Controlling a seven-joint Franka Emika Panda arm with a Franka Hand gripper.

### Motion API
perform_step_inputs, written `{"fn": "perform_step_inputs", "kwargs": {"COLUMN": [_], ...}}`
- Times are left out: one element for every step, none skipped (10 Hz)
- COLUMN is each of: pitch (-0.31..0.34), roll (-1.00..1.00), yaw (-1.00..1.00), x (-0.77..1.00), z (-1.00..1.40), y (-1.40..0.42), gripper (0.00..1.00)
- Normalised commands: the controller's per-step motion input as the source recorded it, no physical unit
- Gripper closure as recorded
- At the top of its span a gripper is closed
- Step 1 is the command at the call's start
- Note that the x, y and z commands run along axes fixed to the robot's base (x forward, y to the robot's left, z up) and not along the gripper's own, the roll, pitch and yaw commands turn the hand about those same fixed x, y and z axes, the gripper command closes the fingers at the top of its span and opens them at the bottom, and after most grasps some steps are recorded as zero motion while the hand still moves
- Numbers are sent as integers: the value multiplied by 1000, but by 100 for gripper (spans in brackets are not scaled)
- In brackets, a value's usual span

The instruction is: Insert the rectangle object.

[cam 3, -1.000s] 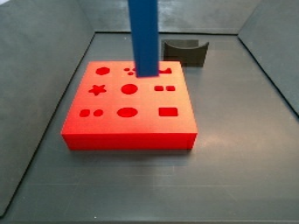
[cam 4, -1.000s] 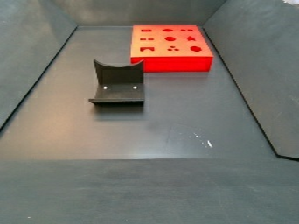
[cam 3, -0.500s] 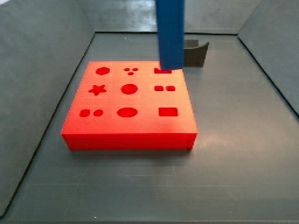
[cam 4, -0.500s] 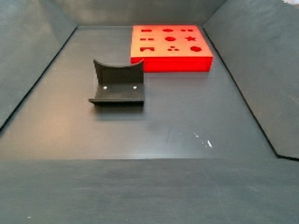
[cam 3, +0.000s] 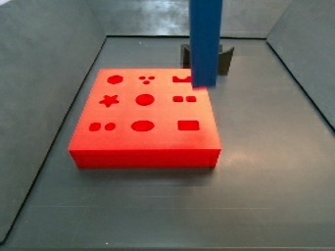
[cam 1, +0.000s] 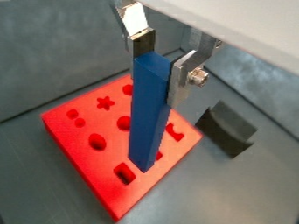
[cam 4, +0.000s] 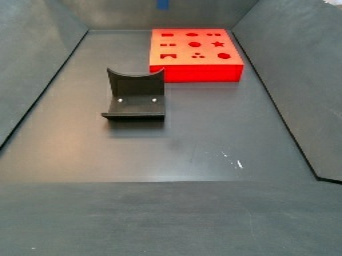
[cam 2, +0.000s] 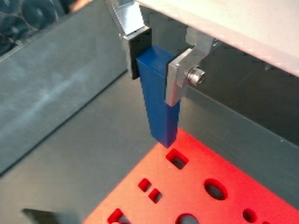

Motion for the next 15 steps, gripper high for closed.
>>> {"fn": "perform_step_inputs", "kwargs": {"pitch": [139,84,0,0,0,-10,-10,0,0,0,0,0,0,0,0], "roll": [136,209,7,11,229,293,207,0,23,40,27,37,37,39,47], "yaw": [57,46,17,0,0,0,0,0,0,0,0,0,0,0,0], "x": [734,406,11,0,-131,-260,-263,0,0,3,74,83,71,74,71], "z": [-806,-763,-9,-31,-183,-154,-114,-23,-214,-234,-194,-163,-140,-143,-143], "y": [-137,-129,0,11,0,-9,-77,0,0,0,0,-14,-31,-51,-77], "gripper": [100,100,100,100,100,100,100,100,100,100,100,100,100,100,100]}}
